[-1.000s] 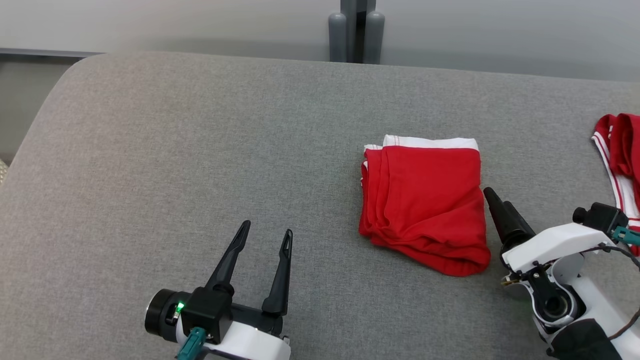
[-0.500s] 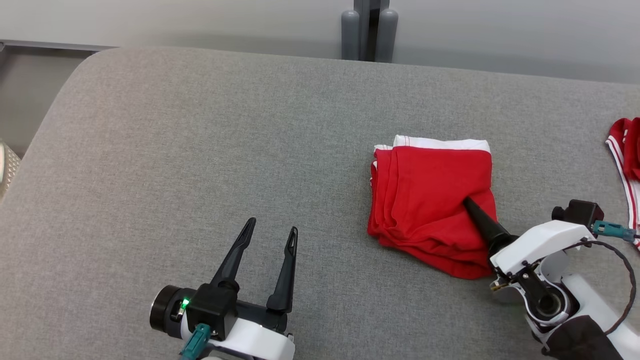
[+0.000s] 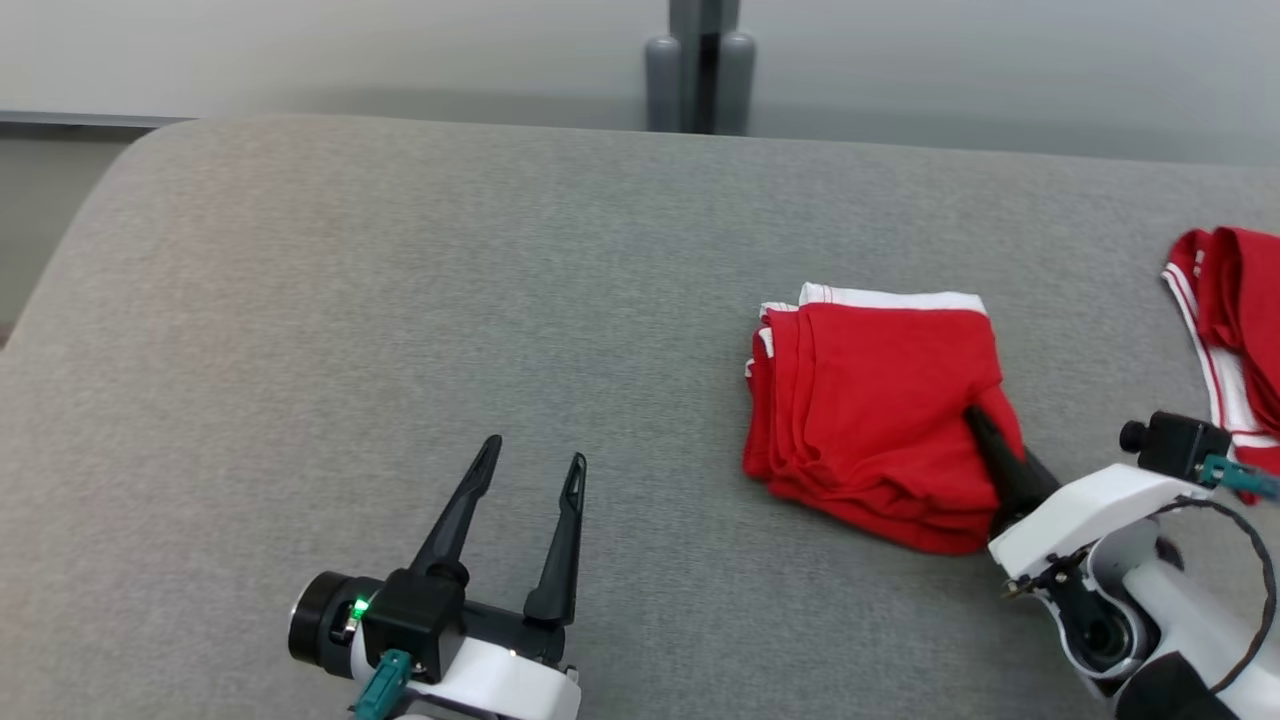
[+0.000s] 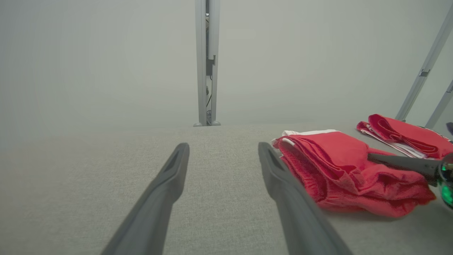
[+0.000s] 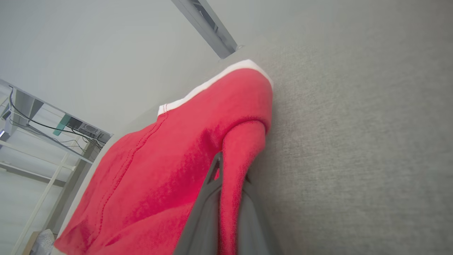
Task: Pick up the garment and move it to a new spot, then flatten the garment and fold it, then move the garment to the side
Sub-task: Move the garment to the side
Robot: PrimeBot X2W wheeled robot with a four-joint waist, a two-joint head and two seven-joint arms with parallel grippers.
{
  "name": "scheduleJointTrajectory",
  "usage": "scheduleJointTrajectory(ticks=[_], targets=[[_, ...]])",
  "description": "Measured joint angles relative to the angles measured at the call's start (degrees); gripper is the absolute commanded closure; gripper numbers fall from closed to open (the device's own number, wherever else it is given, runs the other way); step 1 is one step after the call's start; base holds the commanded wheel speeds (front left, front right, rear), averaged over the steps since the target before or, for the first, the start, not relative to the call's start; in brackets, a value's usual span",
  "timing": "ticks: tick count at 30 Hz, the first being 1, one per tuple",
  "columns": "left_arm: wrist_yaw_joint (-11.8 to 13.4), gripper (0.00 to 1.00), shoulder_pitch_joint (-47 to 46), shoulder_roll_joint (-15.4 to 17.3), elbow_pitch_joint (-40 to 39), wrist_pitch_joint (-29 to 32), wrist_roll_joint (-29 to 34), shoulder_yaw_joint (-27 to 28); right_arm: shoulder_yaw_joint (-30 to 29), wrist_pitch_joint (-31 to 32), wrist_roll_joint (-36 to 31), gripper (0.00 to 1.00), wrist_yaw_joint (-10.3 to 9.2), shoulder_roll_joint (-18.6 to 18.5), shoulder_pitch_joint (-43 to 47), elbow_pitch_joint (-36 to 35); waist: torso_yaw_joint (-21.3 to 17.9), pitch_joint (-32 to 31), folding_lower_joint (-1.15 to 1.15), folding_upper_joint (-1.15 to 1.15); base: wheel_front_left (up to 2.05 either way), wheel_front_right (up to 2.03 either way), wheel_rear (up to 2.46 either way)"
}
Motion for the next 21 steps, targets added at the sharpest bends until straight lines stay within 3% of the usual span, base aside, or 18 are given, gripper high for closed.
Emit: scheduleJointTrajectory(ticks=[16, 21], targets=[[-3.1, 0.0, -4.8, 0.0, -2.0, 0.0, 4.3, 2.2, 8.9, -3.4, -20.6, 1.0, 0.0, -15.8, -15.3, 0.8, -13.2, 6.5, 0.0, 0.0, 0.0, 0.0, 0.0], [-4.1, 0.0, -7.4, 0.2, -2.8, 0.0, 5.7, 1.9, 10.8, -3.4, -24.9, 1.0, 0.01, -18.7, -20.1, 1.7, -15.7, 9.7, 0.0, 0.0, 0.0, 0.0, 0.0]])
